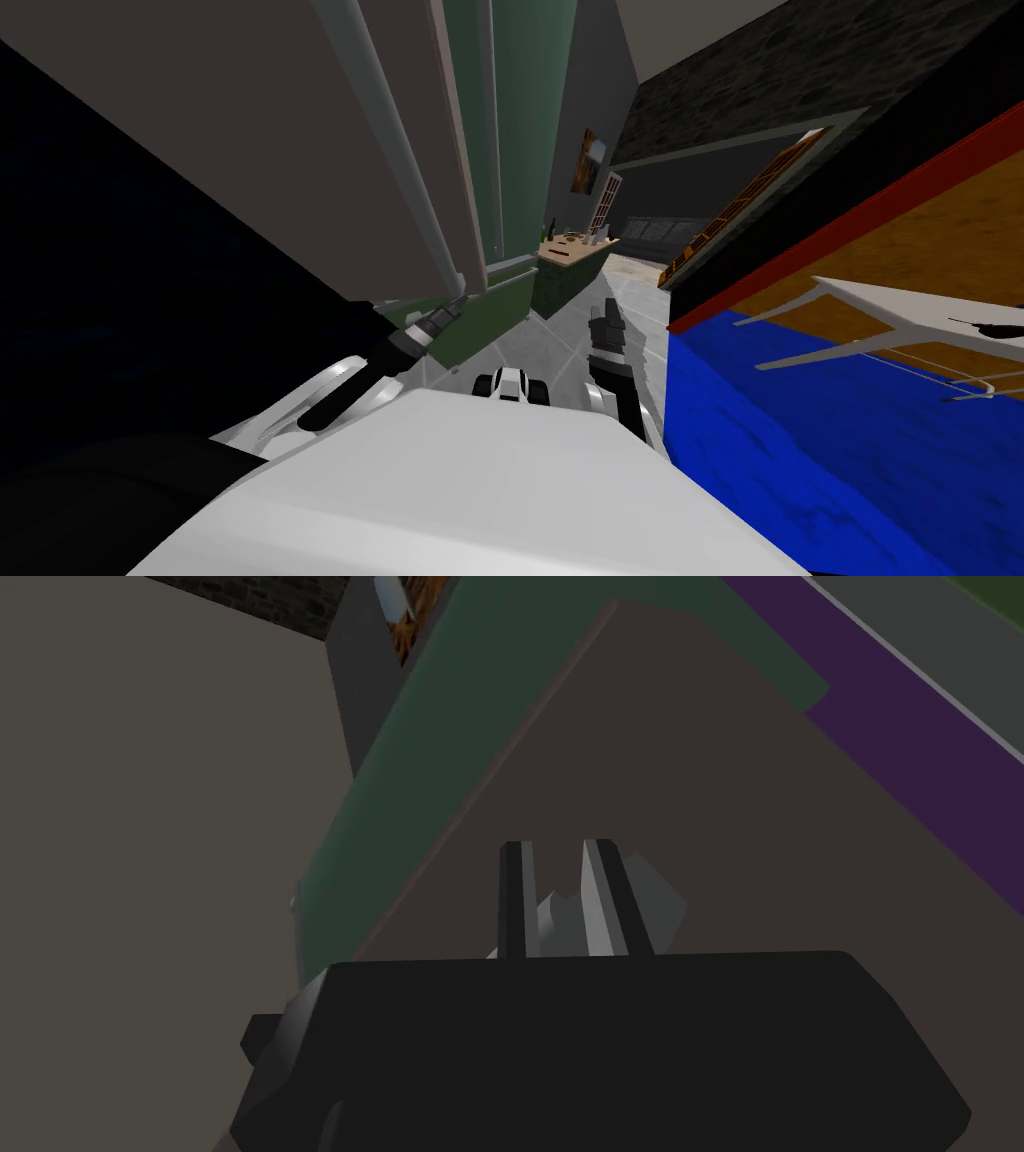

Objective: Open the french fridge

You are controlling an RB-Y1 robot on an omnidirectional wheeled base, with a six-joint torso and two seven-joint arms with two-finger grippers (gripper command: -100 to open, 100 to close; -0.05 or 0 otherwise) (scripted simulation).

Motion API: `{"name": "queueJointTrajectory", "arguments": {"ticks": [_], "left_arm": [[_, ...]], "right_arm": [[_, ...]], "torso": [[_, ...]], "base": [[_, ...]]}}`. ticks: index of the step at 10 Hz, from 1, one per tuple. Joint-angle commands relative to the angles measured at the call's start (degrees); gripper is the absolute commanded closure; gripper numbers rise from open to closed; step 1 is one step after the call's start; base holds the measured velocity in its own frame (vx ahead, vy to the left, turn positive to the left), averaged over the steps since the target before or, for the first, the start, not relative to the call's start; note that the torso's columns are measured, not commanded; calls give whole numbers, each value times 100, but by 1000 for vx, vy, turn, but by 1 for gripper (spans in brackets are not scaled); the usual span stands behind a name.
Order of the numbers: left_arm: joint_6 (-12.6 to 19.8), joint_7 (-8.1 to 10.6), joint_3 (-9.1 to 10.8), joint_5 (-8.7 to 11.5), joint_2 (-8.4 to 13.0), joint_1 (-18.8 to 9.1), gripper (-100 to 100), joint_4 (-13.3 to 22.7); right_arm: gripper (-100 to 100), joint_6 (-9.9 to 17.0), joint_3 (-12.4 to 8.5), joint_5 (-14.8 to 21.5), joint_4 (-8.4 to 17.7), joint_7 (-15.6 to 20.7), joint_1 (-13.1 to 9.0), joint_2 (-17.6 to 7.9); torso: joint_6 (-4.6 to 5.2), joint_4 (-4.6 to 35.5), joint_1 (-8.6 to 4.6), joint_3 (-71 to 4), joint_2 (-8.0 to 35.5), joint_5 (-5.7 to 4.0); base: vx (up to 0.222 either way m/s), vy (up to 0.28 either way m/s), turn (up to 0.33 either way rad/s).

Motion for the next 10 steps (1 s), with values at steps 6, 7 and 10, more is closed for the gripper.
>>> {"name": "queueJointTrajectory", "arguments": {"ticks": [6,7,10], "left_arm": [[-282,56,-395,171,540,-284,100,15],[-291,62,-476,187,599,-382,100,29],[-316,78,-721,235,776,-674,100,72]], "right_arm": [[0,0,0,0,0,0,1,0],[0,0,0,0,0,0,1,0],[0,0,-1,0,0,0,0,-1]], "torso": [[43,-24,-75,-41,-62,-26],[40,-21,-53,-30,-46,-19],[4,-6,-3,-5,-7,3]], "base": [[-153,118,-125],[-178,218,-251],[-209,231,-220]]}}
